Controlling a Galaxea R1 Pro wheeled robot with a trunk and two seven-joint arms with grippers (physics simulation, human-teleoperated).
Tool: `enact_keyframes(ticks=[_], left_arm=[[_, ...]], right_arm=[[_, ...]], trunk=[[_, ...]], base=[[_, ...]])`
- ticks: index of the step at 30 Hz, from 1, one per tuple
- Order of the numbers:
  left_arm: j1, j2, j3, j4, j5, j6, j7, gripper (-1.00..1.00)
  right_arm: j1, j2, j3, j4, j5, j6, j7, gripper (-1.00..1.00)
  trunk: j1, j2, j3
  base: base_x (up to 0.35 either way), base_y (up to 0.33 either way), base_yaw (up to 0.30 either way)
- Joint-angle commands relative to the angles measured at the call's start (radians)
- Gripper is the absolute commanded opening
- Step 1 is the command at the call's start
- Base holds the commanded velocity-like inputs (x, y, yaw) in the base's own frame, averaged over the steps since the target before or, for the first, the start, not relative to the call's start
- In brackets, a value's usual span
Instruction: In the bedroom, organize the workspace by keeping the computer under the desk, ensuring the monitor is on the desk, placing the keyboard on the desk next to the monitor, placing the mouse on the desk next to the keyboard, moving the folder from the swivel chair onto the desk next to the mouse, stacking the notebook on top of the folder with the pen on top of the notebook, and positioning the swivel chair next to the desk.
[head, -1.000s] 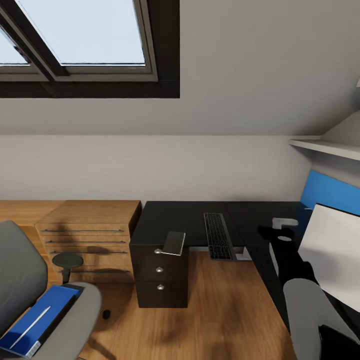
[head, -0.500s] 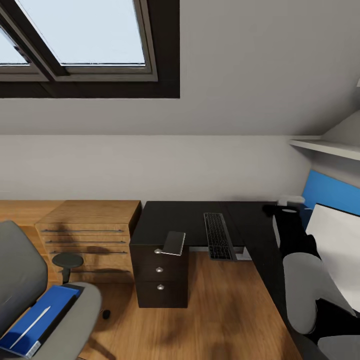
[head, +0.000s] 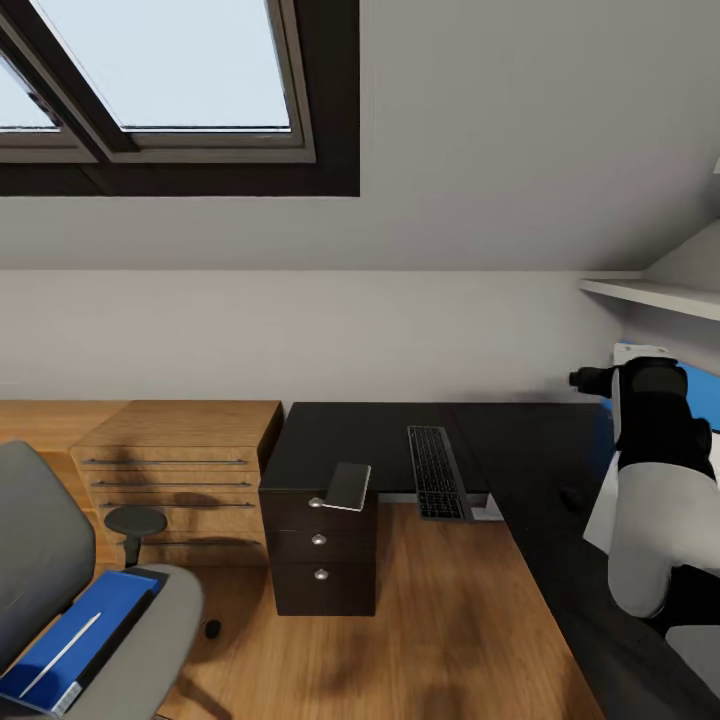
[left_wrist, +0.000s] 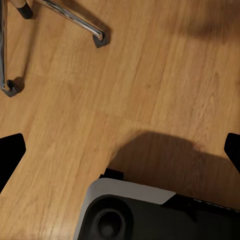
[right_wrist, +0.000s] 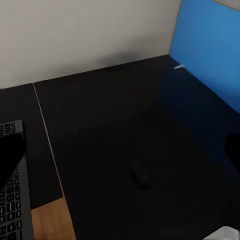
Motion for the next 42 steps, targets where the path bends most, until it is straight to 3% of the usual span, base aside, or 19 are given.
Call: enact_keyframes(ticks=[1,6,10,12,16,19,22,27,30,33,34,37,39,42], left_arm=[[0.000,0.000,-0.001,-0.002,0.008,-0.001,0.000,1.00],[0.000,-0.001,-0.003,-0.002,0.008,-0.002,0.000,1.00],[0.000,-0.002,-0.032,-0.002,0.008,-0.002,0.000,1.00],[0.000,-0.001,-0.052,0.003,0.008,-0.002,0.000,1.00],[0.000,-0.001,-0.060,0.008,0.008,-0.002,0.000,1.00],[0.000,-0.001,-0.062,0.009,0.009,-0.002,0.000,1.00],[0.001,-0.002,-0.063,0.010,0.009,-0.002,0.000,1.00],[0.001,-0.002,-0.063,0.011,0.008,-0.003,0.000,1.00],[0.001,-0.002,-0.063,0.011,0.008,-0.002,0.000,1.00],[0.000,-0.002,-0.063,0.011,0.008,-0.002,0.000,1.00],[0.000,-0.002,-0.063,0.011,0.008,-0.002,0.000,1.00],[0.001,-0.002,-0.063,0.011,0.008,-0.002,0.000,1.00],[0.000,-0.002,-0.063,0.011,0.008,-0.002,0.000,1.00],[0.001,-0.002,-0.063,0.011,0.008,-0.002,0.000,1.00]], right_arm=[[-0.002,-0.006,0.001,-0.003,0.010,0.009,0.023,1.00],[-0.008,-0.028,0.008,-0.047,0.009,0.047,0.065,1.00],[-0.011,-0.050,0.017,-0.117,0.009,0.124,0.144,1.00],[-0.012,-0.084,0.033,-0.123,0.012,0.149,0.206,1.00],[-0.028,-0.128,0.039,-0.039,0.013,0.158,0.229,1.00],[-0.116,-0.144,0.039,0.103,0.014,0.162,0.231,1.00],[-0.244,-0.159,0.034,0.277,0.015,0.162,0.199,1.00],[-0.351,-0.164,0.032,0.399,0.015,0.162,0.140,1.00],[-0.452,-0.166,0.032,0.548,0.013,0.157,0.058,1.00],[-0.490,-0.165,0.031,0.617,0.013,0.156,-0.022,1.00],[-0.504,-0.162,0.028,0.648,0.012,0.156,-0.087,1.00],[-0.513,-0.160,0.024,0.674,0.012,0.156,-0.145,1.00],[-0.515,-0.160,0.022,0.680,0.011,0.156,-0.152,1.00],[-0.516,-0.165,0.025,0.681,0.010,0.156,-0.100,1.00]], trunk=[[0.000,-0.001,-0.001],[0.000,-0.001,-0.001],[0.000,-0.001,-0.001],[0.000,-0.001,-0.001],[0.000,-0.001,-0.001],[0.000,-0.001,-0.001],[0.000,-0.001,-0.001],[0.000,-0.001,-0.001],[0.000,-0.001,-0.001],[0.000,-0.001,-0.001],[0.000,-0.001,-0.001],[0.000,-0.001,-0.001],[0.000,-0.001,-0.001],[0.000,-0.001,-0.001]], base=[[0.000,0.000,0.000],[0.000,0.000,0.000],[0.000,0.000,0.000],[0.000,0.000,0.000],[0.000,0.000,0.000],[0.000,0.000,0.000],[0.000,0.000,0.000],[0.000,0.000,0.000],[0.000,0.000,0.000],[0.000,0.000,0.000],[0.000,0.000,0.000],[0.000,0.000,0.000],[0.000,0.000,0.000],[0.000,0.000,0.000]])
